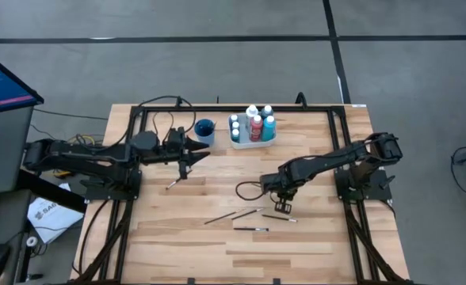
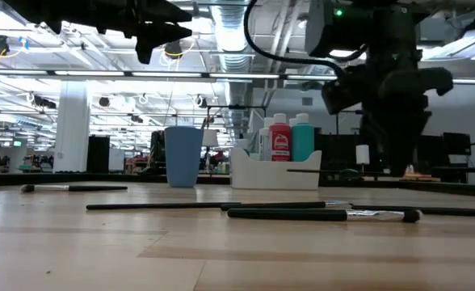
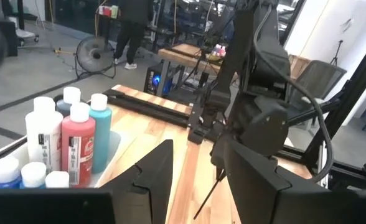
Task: Pick & Place Paint Supplies
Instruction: Put the gold and black paint brush into the blue cup
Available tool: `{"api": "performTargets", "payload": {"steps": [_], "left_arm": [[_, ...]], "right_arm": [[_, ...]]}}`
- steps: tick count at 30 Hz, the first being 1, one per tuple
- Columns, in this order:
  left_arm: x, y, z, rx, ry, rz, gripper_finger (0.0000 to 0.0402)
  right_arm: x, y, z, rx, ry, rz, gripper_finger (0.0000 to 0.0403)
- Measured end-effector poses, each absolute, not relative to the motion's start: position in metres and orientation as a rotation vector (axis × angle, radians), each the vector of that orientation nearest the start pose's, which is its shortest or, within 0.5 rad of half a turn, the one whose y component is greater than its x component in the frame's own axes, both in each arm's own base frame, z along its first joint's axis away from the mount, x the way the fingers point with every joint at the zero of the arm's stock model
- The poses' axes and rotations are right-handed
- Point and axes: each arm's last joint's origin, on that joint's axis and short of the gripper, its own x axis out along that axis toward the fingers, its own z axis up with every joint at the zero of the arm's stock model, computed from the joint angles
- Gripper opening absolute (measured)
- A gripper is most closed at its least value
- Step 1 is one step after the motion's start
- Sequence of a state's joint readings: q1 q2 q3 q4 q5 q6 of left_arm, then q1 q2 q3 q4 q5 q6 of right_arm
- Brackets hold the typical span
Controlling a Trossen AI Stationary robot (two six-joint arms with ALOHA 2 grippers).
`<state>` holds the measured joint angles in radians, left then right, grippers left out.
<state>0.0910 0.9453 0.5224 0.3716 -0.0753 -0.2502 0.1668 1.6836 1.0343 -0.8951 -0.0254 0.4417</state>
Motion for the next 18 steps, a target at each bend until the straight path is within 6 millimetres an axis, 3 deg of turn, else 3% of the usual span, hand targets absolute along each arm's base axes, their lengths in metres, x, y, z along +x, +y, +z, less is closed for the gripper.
{"api": "performTargets", "payload": {"steps": [8, 18], "left_arm": [[0.228, 0.022, 0.242, -0.279, 0.165, 0.141, 0.0145], [0.288, 0.024, 0.238, -0.241, 0.381, -0.039, 0.0178]], "right_arm": [[0.298, 0.044, 0.195, 0.220, 1.483, -0.144, 0.0000], [0.309, 0.026, 0.209, 0.243, 1.432, -0.159, 0.0000]]}}
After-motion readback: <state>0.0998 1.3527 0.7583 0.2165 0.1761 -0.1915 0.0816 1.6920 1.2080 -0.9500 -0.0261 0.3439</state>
